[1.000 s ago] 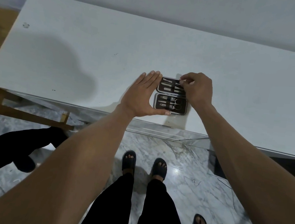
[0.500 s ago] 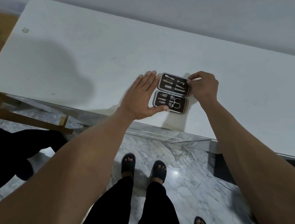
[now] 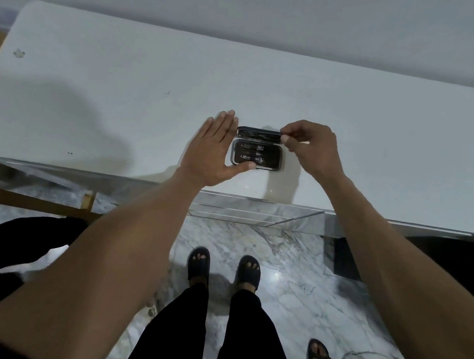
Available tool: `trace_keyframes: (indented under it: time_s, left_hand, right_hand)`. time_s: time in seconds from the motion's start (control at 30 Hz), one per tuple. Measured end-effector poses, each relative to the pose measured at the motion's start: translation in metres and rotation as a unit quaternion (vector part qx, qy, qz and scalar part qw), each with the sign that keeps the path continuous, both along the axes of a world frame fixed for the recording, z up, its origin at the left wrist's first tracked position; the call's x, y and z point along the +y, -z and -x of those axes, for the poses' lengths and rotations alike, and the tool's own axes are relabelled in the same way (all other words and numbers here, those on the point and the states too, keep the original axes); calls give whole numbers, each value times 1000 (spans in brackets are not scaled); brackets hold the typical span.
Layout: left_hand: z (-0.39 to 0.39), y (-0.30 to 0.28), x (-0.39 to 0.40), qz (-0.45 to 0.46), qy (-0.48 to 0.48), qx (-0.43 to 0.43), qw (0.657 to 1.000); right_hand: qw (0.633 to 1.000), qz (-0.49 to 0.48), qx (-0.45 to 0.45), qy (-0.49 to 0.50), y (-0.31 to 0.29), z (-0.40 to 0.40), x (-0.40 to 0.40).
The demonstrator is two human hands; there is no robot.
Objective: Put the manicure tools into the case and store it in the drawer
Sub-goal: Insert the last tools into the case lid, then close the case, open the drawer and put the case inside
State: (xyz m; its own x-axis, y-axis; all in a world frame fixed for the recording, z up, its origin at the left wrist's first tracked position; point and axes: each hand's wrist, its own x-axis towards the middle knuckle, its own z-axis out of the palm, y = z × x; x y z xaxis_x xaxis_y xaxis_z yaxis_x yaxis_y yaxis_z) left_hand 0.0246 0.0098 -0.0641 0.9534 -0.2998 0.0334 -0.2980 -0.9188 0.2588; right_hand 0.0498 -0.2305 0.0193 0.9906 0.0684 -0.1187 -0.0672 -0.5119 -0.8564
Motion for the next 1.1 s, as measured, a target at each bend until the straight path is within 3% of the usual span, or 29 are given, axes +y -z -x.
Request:
trace_keyframes:
  time_s: [0.33, 0.6, 0.77, 1.1]
  left_hand:
    - [2, 0, 2, -15, 19, -1, 1000]
    - [2, -2, 2, 8, 17, -6, 1000]
    - [3, 1, 2, 24, 34, -42, 998]
    - [0, 2, 2, 14, 65, -41, 997]
  right_hand:
    - [977, 172, -104, -69, 35, 46, 5]
    - [973, 199, -108, -35, 26, 45, 18]
    - [959, 270, -60, -57, 44, 42, 32]
    - [947, 307, -75, -50, 56, 56, 41]
